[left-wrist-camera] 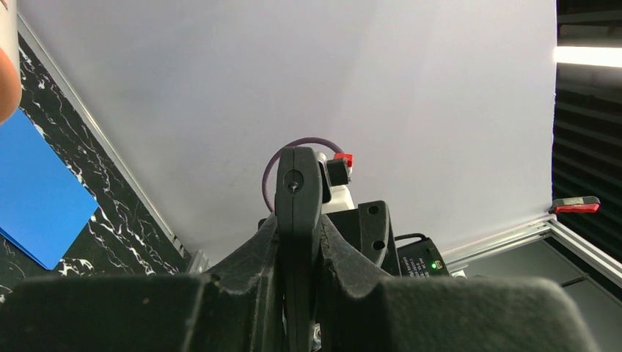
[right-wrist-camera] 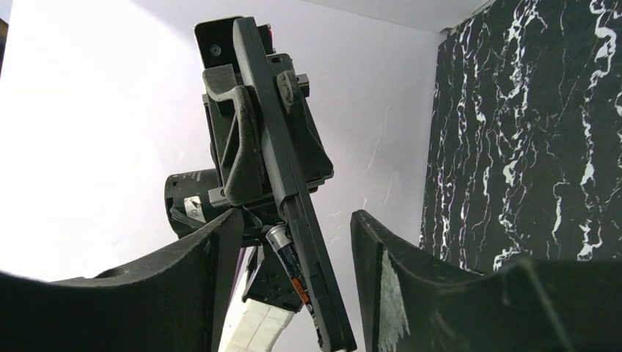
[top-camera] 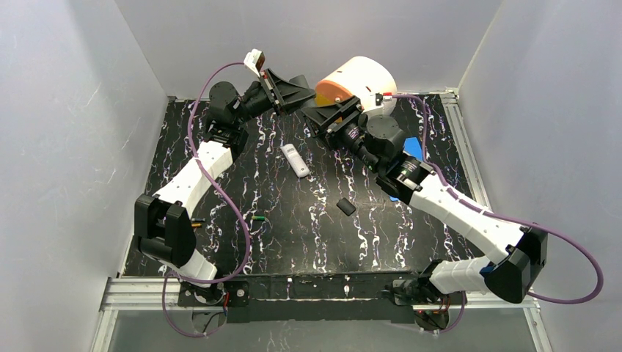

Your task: Load the batteries into the remote control

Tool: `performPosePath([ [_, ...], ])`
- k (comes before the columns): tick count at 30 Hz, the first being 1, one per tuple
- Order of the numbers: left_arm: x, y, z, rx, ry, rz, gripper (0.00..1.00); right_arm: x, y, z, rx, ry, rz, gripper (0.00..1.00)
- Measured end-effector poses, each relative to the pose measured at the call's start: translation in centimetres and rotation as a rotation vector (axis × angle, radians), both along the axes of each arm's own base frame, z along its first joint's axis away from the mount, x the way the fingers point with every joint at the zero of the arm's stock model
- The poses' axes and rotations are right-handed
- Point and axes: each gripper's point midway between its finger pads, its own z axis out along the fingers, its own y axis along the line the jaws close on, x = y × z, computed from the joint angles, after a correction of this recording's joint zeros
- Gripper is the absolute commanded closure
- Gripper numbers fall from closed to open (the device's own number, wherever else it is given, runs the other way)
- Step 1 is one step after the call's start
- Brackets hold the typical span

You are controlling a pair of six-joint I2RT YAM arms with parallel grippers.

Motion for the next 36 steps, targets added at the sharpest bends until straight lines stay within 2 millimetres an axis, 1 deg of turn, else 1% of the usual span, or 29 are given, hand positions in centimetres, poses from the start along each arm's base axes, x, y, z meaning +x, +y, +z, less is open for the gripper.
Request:
performPosePath([
  [4,0.11,0.03,-0.31,-0.001,0.005,0.007,1.0,0.04,0.13,-0.11,0.008,0.011,0.011,0.44],
  [12,0.2,0.09,-0.24,-0.007,0.009,0.014,1.0,0.18,0.12,-0.18,0.031,0.02,0.015,0.48],
  [20,0.25,0.14,-0.78,-0.005,0.024,0.018,1.0,0.24,0.32,-0.83,0.04,0.039,0.027,0.51],
  [27,0.3,0.15,-0.99,-0.007,0.034,0.02,1.0,0.24,0.35,-0.79,0.045,0.037,0.03,0.53],
  [36,0.31,0.16,-0.96,-0.01,0.039,0.021,1.0,0.25,0.4,-0.93,0.053,0.035,0.031,0.59],
])
